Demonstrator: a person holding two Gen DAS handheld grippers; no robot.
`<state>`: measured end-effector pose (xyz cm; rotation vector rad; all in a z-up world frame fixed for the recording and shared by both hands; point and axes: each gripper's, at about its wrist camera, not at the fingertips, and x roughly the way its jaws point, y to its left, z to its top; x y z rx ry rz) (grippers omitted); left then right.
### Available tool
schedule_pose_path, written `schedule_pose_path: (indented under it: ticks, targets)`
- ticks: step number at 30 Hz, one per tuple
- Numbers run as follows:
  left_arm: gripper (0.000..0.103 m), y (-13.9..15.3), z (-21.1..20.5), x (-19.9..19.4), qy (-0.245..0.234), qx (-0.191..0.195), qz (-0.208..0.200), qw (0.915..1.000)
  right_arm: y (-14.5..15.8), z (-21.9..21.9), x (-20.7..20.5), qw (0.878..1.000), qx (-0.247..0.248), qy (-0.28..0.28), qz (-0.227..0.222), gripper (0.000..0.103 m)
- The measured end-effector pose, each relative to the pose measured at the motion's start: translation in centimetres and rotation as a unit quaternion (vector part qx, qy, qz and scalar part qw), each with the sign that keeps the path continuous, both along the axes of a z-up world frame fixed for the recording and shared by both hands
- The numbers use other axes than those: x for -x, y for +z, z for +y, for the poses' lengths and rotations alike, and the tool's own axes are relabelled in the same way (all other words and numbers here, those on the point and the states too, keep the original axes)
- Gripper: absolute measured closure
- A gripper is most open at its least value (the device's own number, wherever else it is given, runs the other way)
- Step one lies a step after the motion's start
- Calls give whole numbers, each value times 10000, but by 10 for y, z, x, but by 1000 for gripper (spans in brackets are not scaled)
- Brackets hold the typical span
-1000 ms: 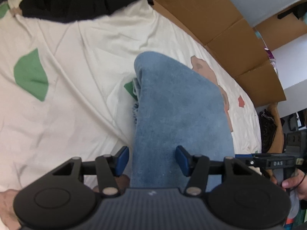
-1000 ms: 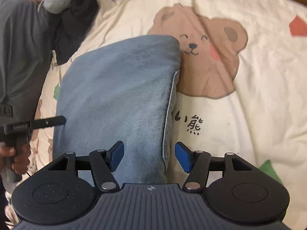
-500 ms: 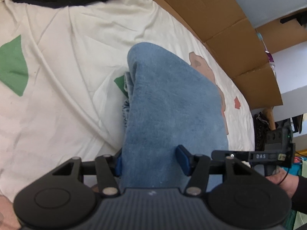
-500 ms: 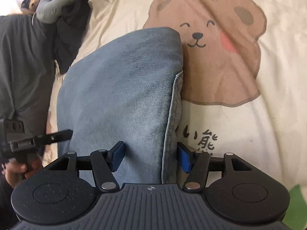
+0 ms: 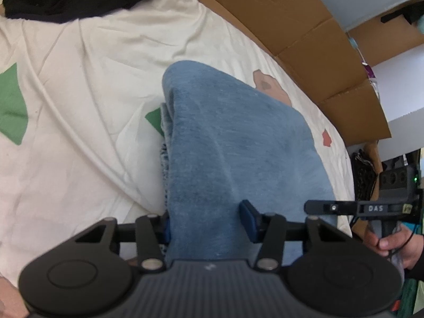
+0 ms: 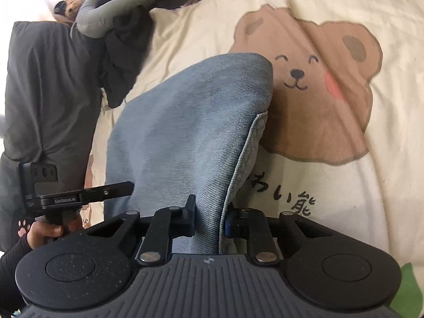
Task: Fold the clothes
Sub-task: 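Lift the folded jeans off the sheet with both tools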
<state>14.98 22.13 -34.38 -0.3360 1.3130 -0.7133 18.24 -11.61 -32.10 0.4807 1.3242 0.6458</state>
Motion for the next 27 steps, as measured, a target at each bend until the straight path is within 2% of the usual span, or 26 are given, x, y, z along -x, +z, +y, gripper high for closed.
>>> schedule_pose_path:
  ticks: [8,18,27]
  targets:
    - [52,-2,-35,5,-158,263,20,9995,21,-33,-5,9995,287,45,-77,84]
    - [53,-4,-84,10,-580,494,53,9971,27,-86,14,9977,529,-435,17,84]
    - [53,-8,-86,9,-740,634,69,9952,-1,-105,27,9952,495,-814,208,83]
